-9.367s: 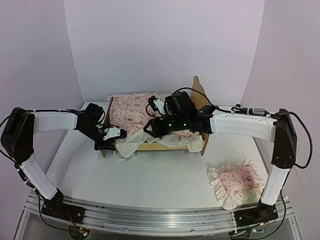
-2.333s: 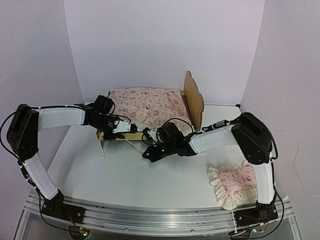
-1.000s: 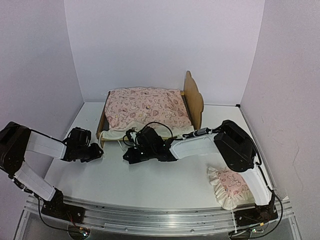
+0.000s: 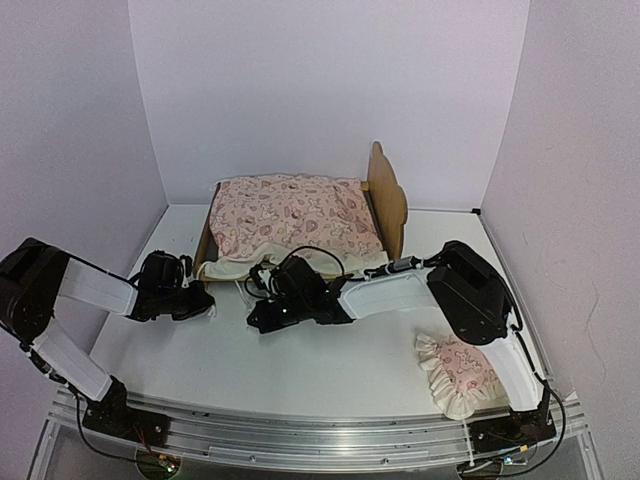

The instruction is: Set up the pet bed

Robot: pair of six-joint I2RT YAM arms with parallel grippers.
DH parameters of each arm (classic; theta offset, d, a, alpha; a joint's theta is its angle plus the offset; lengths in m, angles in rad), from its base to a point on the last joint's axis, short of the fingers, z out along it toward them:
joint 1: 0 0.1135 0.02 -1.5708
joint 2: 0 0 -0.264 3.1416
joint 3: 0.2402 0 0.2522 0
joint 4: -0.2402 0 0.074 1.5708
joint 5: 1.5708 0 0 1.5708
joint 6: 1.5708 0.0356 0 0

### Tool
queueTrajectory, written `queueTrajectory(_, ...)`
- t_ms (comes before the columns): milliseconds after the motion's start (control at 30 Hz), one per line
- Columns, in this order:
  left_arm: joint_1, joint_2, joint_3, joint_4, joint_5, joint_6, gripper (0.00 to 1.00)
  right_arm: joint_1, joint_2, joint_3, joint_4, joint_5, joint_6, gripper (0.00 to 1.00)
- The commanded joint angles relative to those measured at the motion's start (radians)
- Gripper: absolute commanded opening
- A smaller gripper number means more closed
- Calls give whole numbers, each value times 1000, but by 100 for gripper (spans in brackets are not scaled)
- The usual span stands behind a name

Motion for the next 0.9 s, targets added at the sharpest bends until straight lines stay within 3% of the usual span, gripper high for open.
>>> queueTrajectory(0,-57,-83,28,-93,150,-23,0,36,-90,-3,-88,-30,-73,0)
queueTrajectory(133,-138,-84,-17,-39,189,-48,0,59,-123,-6,-116,-77,-111,0)
queueTrajectory(367,-143,-40,-104,57,36,5,1,71,-164,0,-115,-84,-120,0)
queueTrajectory(500,-143,-62,-71,15,10,49,19,71,-136,34,-115,-53,-126,0)
queueTrajectory(633,-140,-115,39,-215,-8,71,29,70,-91,107,-116,-56,-125,0)
queueTrajectory(767,-125,-166,217,-601,-27,77,36,71,-66,144,-116,-58,-114,0)
queueTrajectory(867,-93,-219,287,-729,-17,95,41,70,-55,157,-114,-49,-107,0)
